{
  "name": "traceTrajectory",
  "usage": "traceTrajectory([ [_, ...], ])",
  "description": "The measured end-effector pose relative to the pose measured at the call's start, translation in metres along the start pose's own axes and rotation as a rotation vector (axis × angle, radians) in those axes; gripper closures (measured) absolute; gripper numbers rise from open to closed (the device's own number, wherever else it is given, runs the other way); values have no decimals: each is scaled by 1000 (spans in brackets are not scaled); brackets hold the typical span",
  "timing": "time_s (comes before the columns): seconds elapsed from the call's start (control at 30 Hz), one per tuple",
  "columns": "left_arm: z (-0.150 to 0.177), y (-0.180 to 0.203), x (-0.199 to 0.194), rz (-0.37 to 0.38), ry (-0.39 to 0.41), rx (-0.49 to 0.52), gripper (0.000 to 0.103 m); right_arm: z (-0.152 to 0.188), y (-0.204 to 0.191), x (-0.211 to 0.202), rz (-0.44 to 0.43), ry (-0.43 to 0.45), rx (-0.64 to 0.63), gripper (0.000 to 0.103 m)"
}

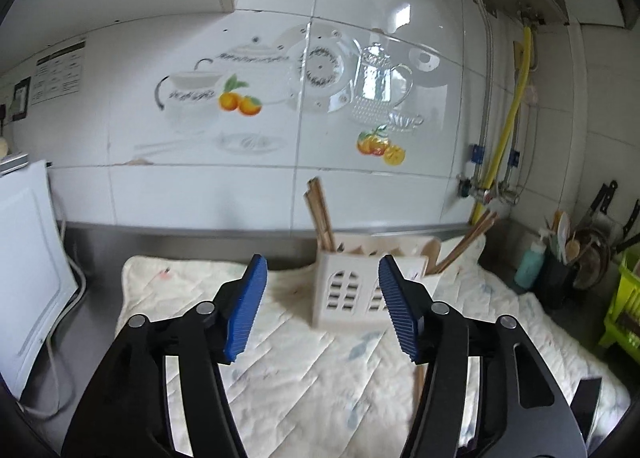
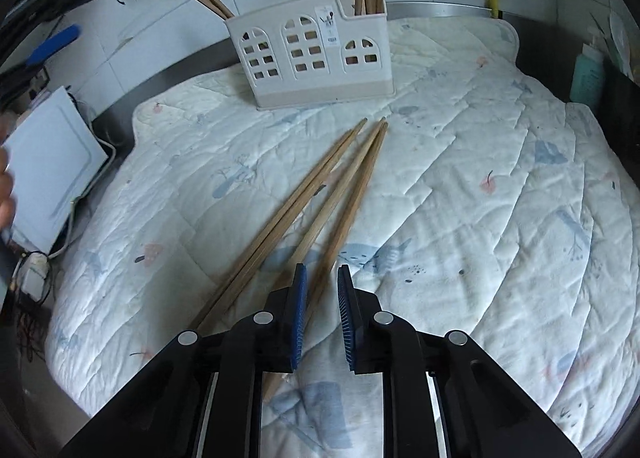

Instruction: Organize utensils

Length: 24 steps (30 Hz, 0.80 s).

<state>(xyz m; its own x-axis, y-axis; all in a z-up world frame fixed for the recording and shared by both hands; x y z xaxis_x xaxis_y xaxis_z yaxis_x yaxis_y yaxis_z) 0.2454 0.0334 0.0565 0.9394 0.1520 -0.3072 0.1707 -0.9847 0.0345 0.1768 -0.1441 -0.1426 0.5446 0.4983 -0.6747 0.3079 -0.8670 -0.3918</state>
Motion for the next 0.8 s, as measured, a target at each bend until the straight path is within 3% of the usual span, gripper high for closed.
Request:
traceTrajectory([
  [0.5,34,-29,-18,-51,3,-9,41,3,1,13,79,2,72,91],
  [0.8,71,-24,-19,-34,-78,9,41,5,3,7,85,5,47,93],
])
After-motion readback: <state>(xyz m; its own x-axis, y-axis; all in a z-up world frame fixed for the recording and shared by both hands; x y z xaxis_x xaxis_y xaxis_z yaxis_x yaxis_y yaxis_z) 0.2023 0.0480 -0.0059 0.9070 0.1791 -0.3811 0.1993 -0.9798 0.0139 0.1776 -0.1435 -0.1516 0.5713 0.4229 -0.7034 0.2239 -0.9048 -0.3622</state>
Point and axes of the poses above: each gripper's, at about its wrist camera, not at the fingertips, and x roughly the way its jaws point, y to its right, z to its underside, the point moved 10 cm from there along x, roughly the way its jaws point, and after that the axes turned 14 degrees about -z, right-handed, at the moved point
